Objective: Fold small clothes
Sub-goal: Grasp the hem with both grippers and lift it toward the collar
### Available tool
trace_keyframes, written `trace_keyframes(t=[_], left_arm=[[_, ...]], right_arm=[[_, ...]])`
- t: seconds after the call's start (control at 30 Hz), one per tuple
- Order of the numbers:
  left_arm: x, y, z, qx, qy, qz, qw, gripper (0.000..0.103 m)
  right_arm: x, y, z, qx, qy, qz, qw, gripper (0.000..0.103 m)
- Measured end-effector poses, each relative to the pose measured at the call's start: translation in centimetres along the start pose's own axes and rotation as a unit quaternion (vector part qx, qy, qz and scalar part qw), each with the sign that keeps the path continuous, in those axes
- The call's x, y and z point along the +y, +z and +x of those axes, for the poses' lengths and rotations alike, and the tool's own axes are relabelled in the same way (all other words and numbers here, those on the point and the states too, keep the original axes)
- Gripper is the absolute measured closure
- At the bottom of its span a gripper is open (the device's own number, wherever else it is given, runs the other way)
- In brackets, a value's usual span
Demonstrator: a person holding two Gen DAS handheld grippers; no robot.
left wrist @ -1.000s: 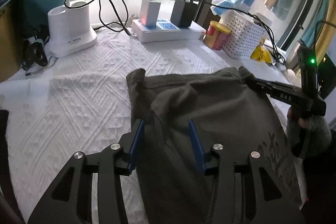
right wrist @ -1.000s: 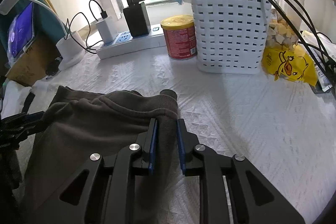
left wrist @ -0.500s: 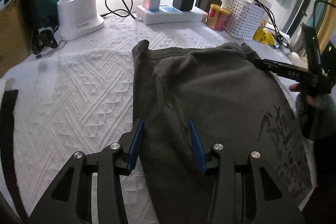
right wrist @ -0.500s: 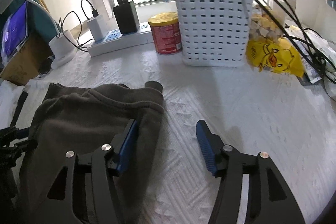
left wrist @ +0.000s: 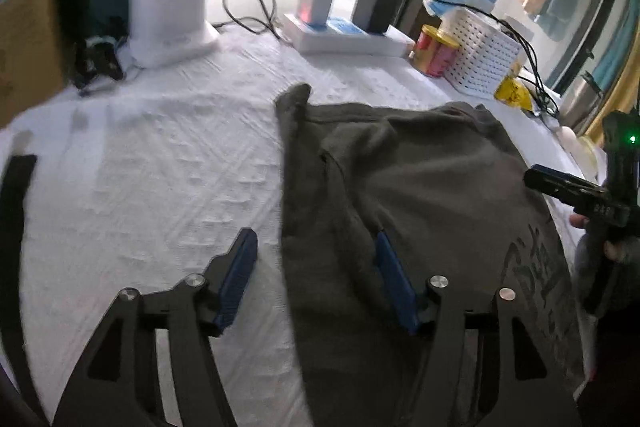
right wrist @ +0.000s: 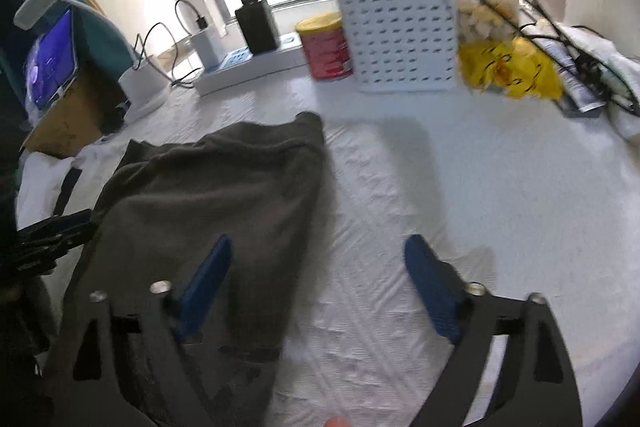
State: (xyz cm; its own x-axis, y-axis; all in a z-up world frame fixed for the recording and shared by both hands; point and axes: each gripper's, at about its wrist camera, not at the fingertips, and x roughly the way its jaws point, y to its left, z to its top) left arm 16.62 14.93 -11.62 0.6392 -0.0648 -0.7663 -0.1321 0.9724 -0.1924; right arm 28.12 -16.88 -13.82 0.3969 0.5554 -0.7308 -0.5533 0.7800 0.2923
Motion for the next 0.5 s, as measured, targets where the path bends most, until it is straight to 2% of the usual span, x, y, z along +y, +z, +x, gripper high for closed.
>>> trace_keyframes(t=[0.13, 0.27, 0.37, 0.5], left_arm=[[-1.7, 0.5, 1.1, 0.005, -0.013, 0.026, 0.9996, 0.032], [-3.2, 0.8, 1.7, 0.006, -0.005, 0.032, 0.9994, 0.031], [-4.2, 0.9, 2.0, 0.012, -0.025, 0.038, 0.9989, 0.031], [-5.7, 0.7, 2.4, 0.015, -0.033, 0.07, 0.9969, 0.031]], right_arm=[[1.4, 0.3, 0.8, 0.01, 0.008, -0.022, 1.0, 0.014], [3.4, 0.6, 1.8, 0.017, 0.006, -0.057, 0.998, 0.014], [5.3, 0.4, 2.4, 0.025, 0.015, -0.093, 0.995, 0.014], [7.6, -0.1, 2.9, 0.031, 0.003, -0.151, 0.988, 0.021]])
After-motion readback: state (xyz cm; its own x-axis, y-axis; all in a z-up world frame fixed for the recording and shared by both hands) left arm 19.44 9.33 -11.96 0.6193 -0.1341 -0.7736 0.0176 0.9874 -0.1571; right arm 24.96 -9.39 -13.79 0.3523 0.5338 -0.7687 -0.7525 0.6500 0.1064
